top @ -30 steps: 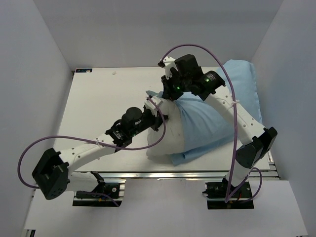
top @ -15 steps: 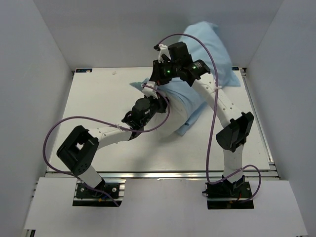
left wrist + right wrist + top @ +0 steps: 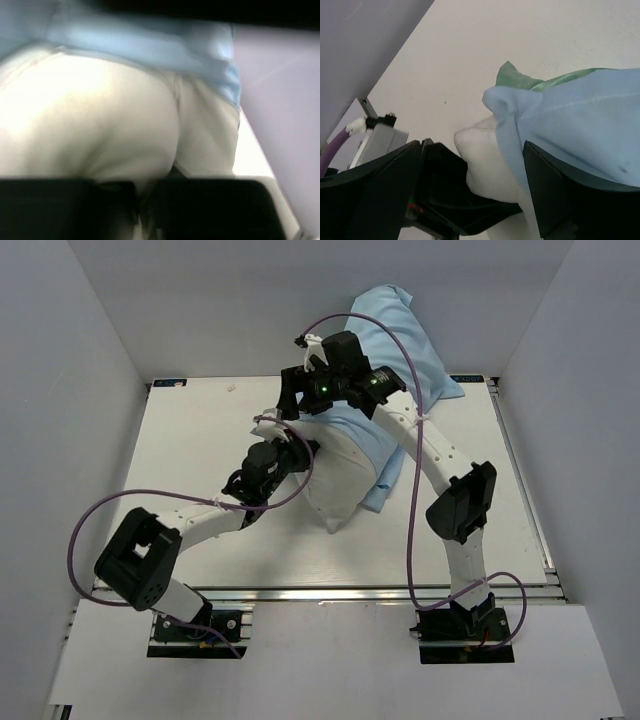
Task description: Put the pillow into the pillowcase
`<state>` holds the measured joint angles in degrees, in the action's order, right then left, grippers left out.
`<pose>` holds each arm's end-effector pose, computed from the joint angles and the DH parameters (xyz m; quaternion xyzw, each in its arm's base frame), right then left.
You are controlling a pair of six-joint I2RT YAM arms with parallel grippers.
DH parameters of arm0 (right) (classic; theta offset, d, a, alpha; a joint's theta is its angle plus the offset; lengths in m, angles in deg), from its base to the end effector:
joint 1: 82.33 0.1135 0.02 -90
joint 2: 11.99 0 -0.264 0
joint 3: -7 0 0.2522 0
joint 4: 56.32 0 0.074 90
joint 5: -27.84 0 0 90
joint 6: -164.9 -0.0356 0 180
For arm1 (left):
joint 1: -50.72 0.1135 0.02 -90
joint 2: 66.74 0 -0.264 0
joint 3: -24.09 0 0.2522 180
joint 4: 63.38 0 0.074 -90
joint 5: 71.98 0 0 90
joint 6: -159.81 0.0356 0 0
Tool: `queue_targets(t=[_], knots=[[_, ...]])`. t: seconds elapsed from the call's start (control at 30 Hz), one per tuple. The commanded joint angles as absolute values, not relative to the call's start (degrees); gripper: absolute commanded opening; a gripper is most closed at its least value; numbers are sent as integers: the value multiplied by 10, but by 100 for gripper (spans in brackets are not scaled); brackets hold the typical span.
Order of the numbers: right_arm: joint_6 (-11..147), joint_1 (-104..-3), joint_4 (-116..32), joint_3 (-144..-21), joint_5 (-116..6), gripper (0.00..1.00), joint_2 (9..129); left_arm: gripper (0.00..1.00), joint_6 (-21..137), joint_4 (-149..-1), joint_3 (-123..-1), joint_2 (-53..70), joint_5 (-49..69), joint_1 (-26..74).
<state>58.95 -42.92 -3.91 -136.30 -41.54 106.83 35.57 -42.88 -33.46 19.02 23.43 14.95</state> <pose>0.3564 0.3091 0.3990 -0.2617 0.8067 0.3714 0.3779 0.2707 -0.1909 0.2429 -0.0210 0.7526 -0.3479 0.5587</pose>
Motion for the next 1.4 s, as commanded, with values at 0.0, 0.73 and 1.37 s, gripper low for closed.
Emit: queue_targets(t=[0.0,0.73,1.37], knots=[[623,-423,-91,-1360,-390,89,988,27,334,-548,-311,157,259,163],[565,-586,-165,-762,-533,89,517,98,469,-1045,-401,-41,181,163],[528,-682,-169,-591,-547,89,508,98,415,-901,-479,229,215,9]])
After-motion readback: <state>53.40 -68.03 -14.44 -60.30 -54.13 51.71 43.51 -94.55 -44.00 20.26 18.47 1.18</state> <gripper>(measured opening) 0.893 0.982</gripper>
